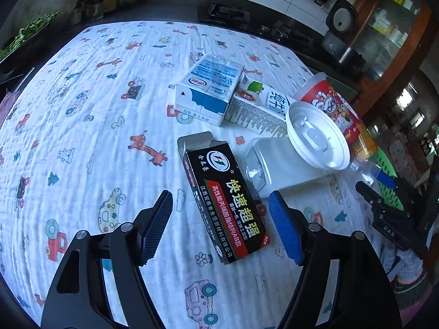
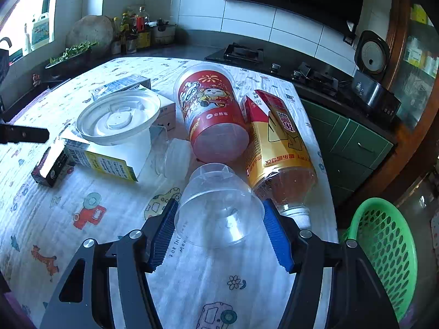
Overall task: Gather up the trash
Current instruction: 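Grasp the black glue box with the left tool while the right tool grasps the clear plastic cup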
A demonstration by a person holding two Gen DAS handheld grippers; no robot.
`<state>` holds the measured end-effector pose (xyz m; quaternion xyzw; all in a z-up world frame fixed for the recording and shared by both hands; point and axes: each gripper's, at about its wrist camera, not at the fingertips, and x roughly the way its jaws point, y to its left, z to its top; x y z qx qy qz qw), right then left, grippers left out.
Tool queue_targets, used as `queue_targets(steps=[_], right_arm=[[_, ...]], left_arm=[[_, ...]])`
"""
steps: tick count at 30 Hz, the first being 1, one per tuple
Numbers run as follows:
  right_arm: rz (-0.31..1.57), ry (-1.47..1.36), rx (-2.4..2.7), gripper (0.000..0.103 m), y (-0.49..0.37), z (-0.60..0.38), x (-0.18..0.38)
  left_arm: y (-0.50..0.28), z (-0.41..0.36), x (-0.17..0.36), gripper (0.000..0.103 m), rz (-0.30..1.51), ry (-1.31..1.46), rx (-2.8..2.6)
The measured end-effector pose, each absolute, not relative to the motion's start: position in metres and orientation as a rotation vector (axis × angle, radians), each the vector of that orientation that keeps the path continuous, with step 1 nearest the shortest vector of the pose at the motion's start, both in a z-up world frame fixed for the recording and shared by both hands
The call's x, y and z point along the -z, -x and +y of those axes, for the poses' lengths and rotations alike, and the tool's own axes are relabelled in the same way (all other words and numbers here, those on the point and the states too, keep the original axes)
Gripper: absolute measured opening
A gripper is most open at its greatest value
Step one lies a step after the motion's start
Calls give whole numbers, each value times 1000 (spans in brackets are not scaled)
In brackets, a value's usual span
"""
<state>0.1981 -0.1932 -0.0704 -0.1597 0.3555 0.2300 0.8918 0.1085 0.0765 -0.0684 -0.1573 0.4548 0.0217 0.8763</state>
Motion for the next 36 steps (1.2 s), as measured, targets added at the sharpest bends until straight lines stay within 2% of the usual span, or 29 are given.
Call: queue_targets(steps=[7,16,22,30,34,36], right_arm=[[727,274,-508,61,-186,-196,59],[724,227,-512,61,-179,-201,52],[728,213,-509,61,-176,-205,52],[739,189,-505,61,-172,-207,56],[734,177,-504,61,-167,-210,54],[733,164,-505,61,-166,-212,52]], left_arm=[[-120,57,83,79,1007,204,-49],[-130,60,93,78,1032,141,-72],[-132,73,91,68,1027,157,-71],[-145,75,93,67,1031,139,-85],[-146,77,92,55,1024,143,-84],[-143,80,90,52,1019,164,-78]])
